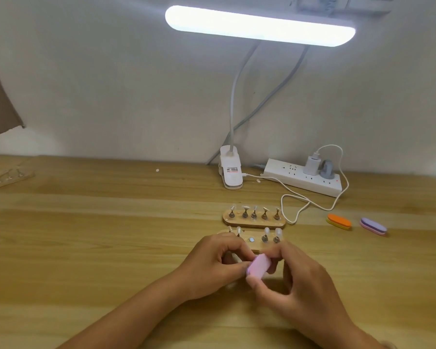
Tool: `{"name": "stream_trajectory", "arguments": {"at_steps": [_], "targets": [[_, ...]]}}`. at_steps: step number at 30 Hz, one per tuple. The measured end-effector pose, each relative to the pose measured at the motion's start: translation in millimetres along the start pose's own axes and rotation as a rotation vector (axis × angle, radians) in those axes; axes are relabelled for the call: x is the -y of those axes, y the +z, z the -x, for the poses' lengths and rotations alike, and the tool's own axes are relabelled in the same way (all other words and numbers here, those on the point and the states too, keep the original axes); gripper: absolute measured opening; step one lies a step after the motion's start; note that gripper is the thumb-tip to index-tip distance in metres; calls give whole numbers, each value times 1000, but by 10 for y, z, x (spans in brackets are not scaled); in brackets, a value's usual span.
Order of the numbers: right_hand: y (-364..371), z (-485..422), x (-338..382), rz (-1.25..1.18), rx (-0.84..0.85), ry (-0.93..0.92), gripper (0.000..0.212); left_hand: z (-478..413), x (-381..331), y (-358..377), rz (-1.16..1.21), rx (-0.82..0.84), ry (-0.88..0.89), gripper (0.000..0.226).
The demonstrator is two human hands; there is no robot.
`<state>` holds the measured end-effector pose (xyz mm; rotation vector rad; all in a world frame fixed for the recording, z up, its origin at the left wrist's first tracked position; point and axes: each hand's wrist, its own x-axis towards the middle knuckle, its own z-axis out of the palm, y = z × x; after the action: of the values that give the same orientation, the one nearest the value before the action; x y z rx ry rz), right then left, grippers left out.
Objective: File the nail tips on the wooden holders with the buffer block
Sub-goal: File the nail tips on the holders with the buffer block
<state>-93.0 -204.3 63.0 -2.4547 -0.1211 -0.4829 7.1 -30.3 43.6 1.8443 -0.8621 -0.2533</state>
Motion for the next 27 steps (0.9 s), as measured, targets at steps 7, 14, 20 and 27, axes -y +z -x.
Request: {"name": "stream_trajectory", "arguments": {"at_steps": [7, 14, 20, 27], "targets": [[-7, 9, 6, -14, 11, -1, 38, -4, 12, -1, 9, 5, 17, 9], [-32, -11, 18, -68, -78, 2, 27, -5, 2, -5, 34, 17, 35, 9], [-39, -27, -11, -64, -121, 21, 22, -13, -3, -4, 19, 18, 57, 11], [-34, -44, -55, -57, -165, 30, 26, -15, -8, -1, -2, 15, 62, 11]]}}
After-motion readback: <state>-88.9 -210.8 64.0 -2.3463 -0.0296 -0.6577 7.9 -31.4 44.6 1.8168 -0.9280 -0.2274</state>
